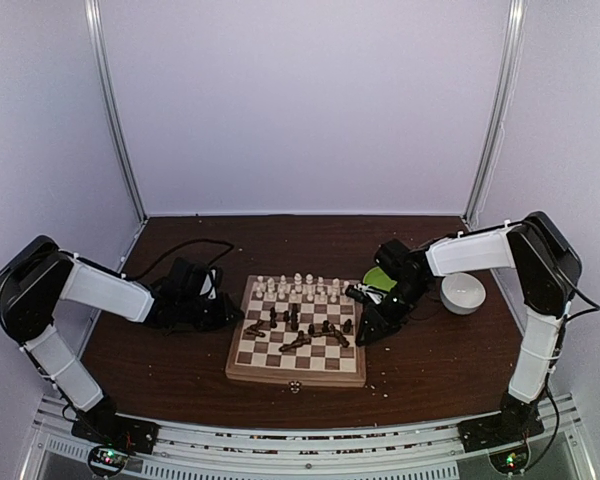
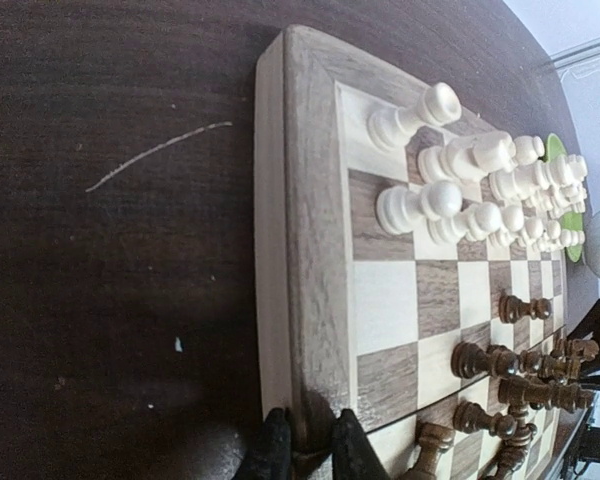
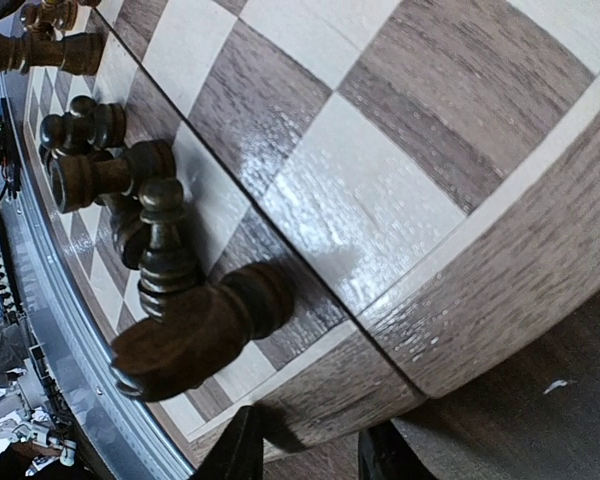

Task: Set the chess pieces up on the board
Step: Move the chessboard to the center of the board.

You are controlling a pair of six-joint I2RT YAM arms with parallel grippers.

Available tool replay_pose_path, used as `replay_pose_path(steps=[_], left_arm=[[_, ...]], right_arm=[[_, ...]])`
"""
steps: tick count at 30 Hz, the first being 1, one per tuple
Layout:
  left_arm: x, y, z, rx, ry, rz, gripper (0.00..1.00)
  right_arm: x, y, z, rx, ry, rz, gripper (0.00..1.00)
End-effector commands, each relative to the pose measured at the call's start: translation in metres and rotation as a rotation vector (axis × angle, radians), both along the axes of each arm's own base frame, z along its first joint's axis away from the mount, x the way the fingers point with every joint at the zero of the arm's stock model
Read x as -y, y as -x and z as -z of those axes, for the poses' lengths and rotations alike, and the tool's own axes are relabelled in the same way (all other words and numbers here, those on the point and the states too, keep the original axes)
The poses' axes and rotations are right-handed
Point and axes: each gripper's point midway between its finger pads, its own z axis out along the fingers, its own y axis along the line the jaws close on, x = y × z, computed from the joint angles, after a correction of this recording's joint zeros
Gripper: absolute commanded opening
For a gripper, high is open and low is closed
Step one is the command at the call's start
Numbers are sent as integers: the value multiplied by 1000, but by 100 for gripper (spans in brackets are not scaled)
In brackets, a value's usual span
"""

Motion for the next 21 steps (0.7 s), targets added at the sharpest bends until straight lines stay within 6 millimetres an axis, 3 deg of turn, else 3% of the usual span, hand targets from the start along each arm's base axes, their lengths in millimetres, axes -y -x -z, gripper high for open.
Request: replay_pose_path(steps=[1, 11, 16, 21], left_arm=[[30, 70, 24, -190, 42, 198, 14], [28, 82, 23, -186, 47, 190, 13], [20, 70, 3, -106, -38, 190, 16], [11, 54, -33, 10, -109, 172, 25]], right_arm=[[1, -43, 15, 185, 71, 13, 32], [6, -58, 13, 215, 93, 15, 32], [25, -50, -6, 264, 105, 3, 35], [47, -41, -21, 332, 129, -10, 47]])
